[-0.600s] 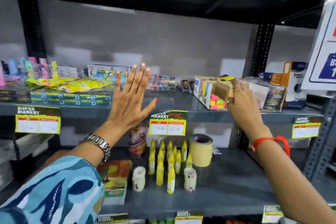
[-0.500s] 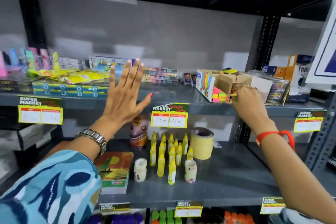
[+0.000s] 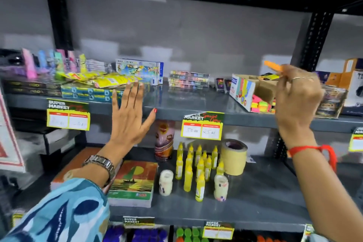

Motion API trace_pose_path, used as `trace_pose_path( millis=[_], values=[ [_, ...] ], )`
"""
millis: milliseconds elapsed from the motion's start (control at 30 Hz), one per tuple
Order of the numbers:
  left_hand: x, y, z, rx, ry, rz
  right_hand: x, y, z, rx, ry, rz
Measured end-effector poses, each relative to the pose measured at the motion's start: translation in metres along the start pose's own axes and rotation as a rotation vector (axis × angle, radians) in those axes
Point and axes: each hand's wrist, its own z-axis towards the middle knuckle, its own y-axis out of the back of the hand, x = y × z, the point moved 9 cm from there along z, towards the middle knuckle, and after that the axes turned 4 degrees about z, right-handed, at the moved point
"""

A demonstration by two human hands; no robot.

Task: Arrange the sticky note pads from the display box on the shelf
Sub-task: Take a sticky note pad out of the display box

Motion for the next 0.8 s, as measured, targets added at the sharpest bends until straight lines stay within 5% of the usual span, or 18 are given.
trace_pose_path(
  millis=[167,333,567,667,800],
  values=[
    [0.001,-0.003,0.000,-0.040,0.058,-0.078,0.088,-0.050,-0.026,0.165,0.224,0.281],
    [0.000,-0.004,-0.002,-0.085,0.083,-0.103,0.138,-0.124,-0.050,0.575,0.198,0.329],
    [-0.002,-0.002,-0.002,-0.131,0.081,-0.110,0.126,-0.205,-0.074,1.120,0.011,0.258],
    [-0.001,-0.002,-0.003,-0.147,0.081,-0.113,0.119,-0.191,-0.068,1.049,-0.004,0.280],
    [-0.002,0.000,-0.003,-0.188,0.080,-0.117,0.090,-0.122,-0.045,0.710,-0.032,0.314]
  ],
)
